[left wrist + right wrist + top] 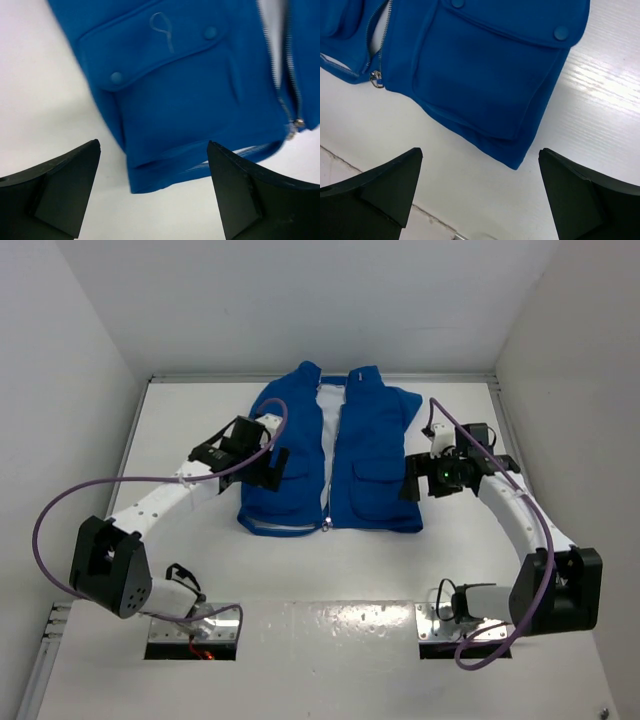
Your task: Zip up the jacket
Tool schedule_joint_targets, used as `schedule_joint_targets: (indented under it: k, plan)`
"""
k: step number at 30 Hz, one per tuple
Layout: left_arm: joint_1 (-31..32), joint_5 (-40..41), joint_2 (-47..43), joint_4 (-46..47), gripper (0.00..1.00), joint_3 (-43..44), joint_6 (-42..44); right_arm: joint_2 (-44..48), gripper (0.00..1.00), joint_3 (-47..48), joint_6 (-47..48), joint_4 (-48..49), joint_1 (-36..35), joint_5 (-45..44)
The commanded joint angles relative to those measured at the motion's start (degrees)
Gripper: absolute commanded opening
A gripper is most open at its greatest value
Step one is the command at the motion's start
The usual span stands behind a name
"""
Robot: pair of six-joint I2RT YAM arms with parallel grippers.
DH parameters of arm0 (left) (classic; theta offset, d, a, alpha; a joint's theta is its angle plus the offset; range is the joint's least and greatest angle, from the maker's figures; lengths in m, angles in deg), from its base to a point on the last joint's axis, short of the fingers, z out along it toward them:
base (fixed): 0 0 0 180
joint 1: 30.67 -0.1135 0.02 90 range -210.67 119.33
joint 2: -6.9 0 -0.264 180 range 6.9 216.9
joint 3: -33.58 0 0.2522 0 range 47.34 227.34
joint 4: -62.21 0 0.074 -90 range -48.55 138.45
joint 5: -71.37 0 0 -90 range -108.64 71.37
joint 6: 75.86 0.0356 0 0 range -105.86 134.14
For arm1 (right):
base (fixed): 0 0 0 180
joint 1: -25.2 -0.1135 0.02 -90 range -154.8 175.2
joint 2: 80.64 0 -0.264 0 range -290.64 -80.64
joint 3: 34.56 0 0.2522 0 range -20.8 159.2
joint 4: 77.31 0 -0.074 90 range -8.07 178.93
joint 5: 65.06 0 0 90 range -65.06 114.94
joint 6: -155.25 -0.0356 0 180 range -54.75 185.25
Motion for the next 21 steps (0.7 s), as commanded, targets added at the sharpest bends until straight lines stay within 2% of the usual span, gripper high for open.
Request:
schedule_joint_targets:
  k: [1,7,11,12,16,21]
  plan:
    - [1.11,-7.38,-1.61,2.24,0.93,-0.39,-1.38,1.16,1.0,2.19,0.67,-2.28,0.02,-1.38]
    - [4.53,-14.16,-1.61,3.48,0.92,-0.39,-2.51,3.79,1.0,1.22,2.61,-7.02,0.1,-6.83]
    - [7.53,-17.49,-0.47,8.21,0.76,-1.62,-4.18,6.87,1.0,-0.53,4.44,-9.4,0.54,-8.41]
    - [8.22,-21.34,0.31,9.53,0.68,-2.15,-4.19,8.26,1.0,-0.8,4.46,-10.01,1.07,-8.24]
    - [8.23,-29.01,3.22,15.59,0.52,-2.77,-6.56,10.2,1.0,-1.5,4.89,-12.3,2.39,-7.63]
    - [8.76,-35.34,6.47,21.4,0.47,-3.82,-9.54,11.44,1.0,-2.21,4.46,-12.91,4.94,-6.4]
